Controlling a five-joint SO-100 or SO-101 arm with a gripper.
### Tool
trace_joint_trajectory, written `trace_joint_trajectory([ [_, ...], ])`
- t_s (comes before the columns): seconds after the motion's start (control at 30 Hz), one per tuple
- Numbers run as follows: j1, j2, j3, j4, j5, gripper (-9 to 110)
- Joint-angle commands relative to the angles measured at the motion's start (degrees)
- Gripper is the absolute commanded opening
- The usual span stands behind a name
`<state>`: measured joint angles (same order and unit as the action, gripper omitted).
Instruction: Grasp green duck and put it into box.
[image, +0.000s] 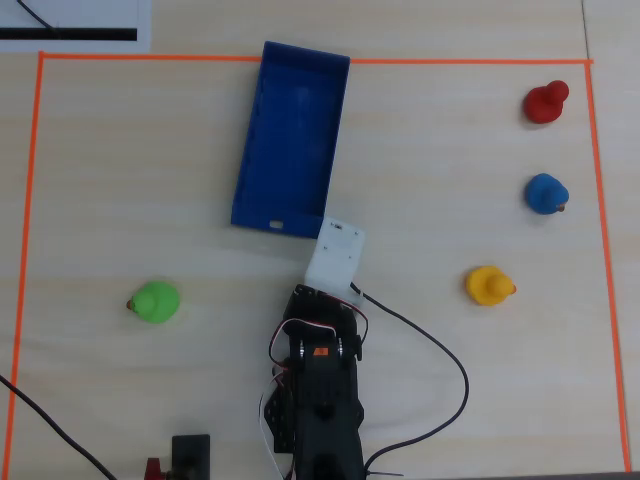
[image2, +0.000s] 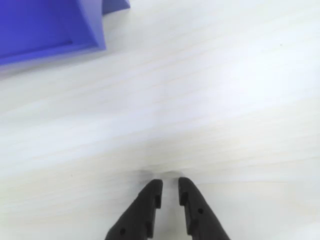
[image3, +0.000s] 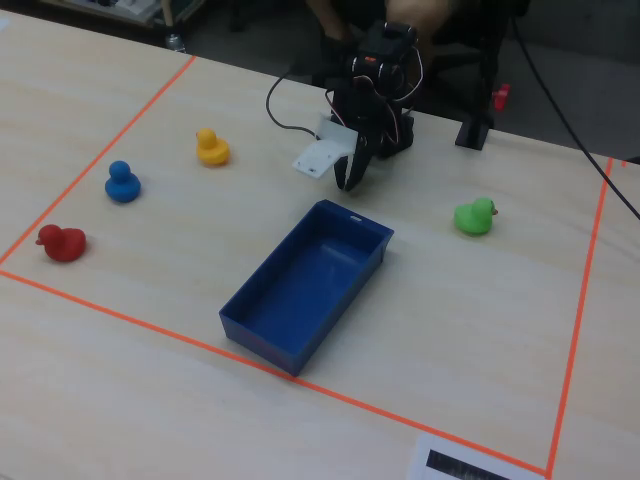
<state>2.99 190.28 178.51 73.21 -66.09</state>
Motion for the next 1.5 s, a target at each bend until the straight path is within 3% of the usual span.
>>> trace_joint_trajectory([
  [0.0, 0.35, -0.62, -0.35, 1.32, -0.18, 1],
  [0.7, 0.35, -0.62, -0.35, 1.32, -0.18, 1],
  [1.13, -0.79, -3.43, -0.35, -9.49, 1.32, 1],
  [1.3, 3.08, -17.75, -7.38, -20.13, 0.35, 22],
  [1.47, 4.83, -30.15, -25.93, -12.13, 2.81, 31],
])
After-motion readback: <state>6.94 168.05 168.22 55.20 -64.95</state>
